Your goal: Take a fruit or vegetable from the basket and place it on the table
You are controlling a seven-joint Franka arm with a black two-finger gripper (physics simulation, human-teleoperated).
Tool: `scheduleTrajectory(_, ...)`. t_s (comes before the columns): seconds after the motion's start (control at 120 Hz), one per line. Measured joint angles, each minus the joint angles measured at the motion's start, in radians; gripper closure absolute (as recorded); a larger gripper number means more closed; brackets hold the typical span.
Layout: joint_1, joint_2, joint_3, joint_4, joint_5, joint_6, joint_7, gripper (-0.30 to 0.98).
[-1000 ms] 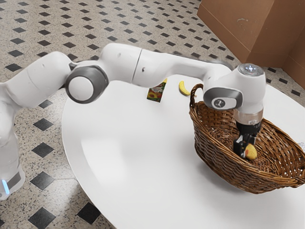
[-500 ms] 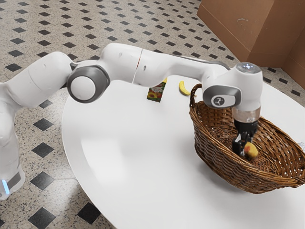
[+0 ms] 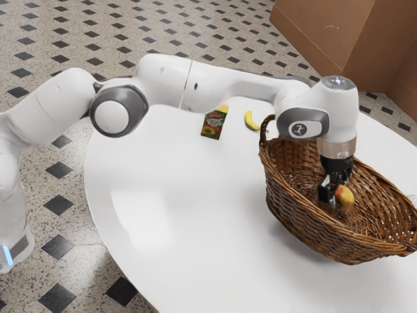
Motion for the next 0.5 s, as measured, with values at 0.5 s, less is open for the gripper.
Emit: scheduleTrajectory(0.5, -0.017, -0.403, 0.22, -0.214, 0.005, -0.295, -0.001, 0.41)
